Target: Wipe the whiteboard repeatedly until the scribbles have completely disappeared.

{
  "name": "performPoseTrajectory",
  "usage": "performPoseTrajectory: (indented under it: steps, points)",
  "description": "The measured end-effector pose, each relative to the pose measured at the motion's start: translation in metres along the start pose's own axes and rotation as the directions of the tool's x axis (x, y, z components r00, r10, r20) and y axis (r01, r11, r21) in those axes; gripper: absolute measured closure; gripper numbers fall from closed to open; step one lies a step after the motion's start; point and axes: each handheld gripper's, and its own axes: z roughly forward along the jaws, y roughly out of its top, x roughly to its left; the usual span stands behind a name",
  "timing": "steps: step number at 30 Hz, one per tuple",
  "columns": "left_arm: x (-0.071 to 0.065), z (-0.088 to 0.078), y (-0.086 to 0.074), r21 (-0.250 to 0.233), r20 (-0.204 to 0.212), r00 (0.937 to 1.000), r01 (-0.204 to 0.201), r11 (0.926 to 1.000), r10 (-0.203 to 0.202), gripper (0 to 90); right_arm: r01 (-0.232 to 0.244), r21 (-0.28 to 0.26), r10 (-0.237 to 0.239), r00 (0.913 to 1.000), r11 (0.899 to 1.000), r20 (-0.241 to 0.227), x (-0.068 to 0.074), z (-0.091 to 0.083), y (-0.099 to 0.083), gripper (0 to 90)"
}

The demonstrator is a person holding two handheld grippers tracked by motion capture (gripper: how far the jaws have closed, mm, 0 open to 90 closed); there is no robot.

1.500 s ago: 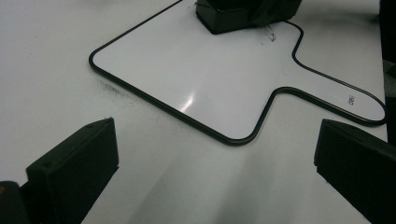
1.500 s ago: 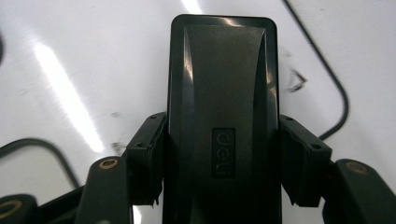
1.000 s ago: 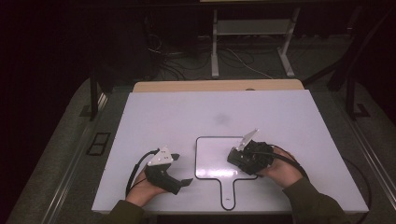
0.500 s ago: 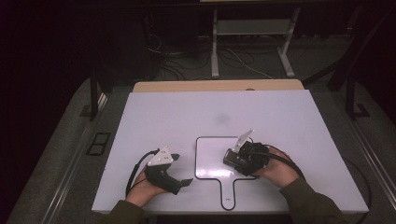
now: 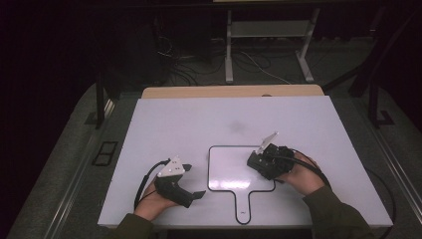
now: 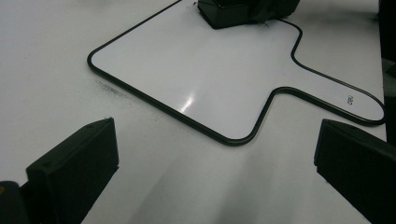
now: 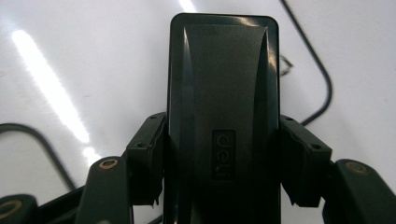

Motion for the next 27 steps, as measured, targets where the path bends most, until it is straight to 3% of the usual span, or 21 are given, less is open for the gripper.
performPoseTrajectory:
  steps: [4,6,8,10,12,16,18,23,25,26,27]
  points:
    - [0.001,0.0,0.0,0.001,0.0,1.0,0.001,1.0,-0.001,0.0,0.004,0.002,-0.004,0.9999,1.0,-0.013,0.003,-0.001,0.0,38.5]
    - [0.0,0.0,0.0,0.001,0.0,1.0,0.001,1.0,-0.001,0.0,0.029,-0.001,-0.029,0.9985,1.0,-0.046,0.014,-0.003,-0.003,38.6]
    - [0.0,0.0,0.0,-0.001,0.0,1.0,0.003,1.0,-0.003,0.0,0.036,0.001,-0.036,0.9983,0.999,-0.046,0.016,-0.004,-0.003,38.6]
    - [0.0,0.0,0.0,0.001,0.0,1.0,0.001,1.0,-0.001,0.0,0.021,0.006,-0.02,0.9987,1.0,-0.047,0.013,-0.003,-0.003,38.6]
    - [-0.001,0.0,0.0,0.0,0.001,1.0,-0.002,1.0,0.002,0.0,-0.007,0.015,0.007,1.0,1.0,-0.005,0.002,-0.002,-0.003,38.6]
    - [0.0,0.001,0.0,-0.001,0.0,1.0,0.003,1.0,-0.003,0.0,-0.022,0.012,0.022,0.9998,1.0,0.003,-0.004,0.0,-0.003,38.5]
    - [0.0,0.001,0.0,0.001,0.001,1.0,-0.001,1.0,0.001,0.0,-0.023,0.012,0.022,0.9997,1.0,0.009,-0.002,-0.001,-0.003,38.5]
    - [0.0,0.001,0.0,0.003,0.002,1.0,-0.002,1.0,0.002,0.0,0.023,0.019,-0.022,0.9989,1.0,-0.041,0.014,-0.004,-0.005,38.6]
    - [-0.001,0.001,0.001,0.004,0.002,1.0,-0.005,1.0,0.005,0.0,0.01,0.023,-0.009,0.9988,1.0,-0.048,0.011,-0.004,-0.005,38.6]
    - [-0.001,0.001,0.001,0.004,0.003,1.0,-0.006,1.0,0.006,0.0,0.01,0.023,-0.009,0.9988,1.0,-0.048,0.011,-0.004,-0.005,38.6]
    - [-0.001,0.001,0.001,0.005,0.003,1.0,-0.006,1.0,0.006,0.0,-0.004,0.028,0.004,0.9999,1.0,-0.009,0.004,-0.003,-0.003,38.6]
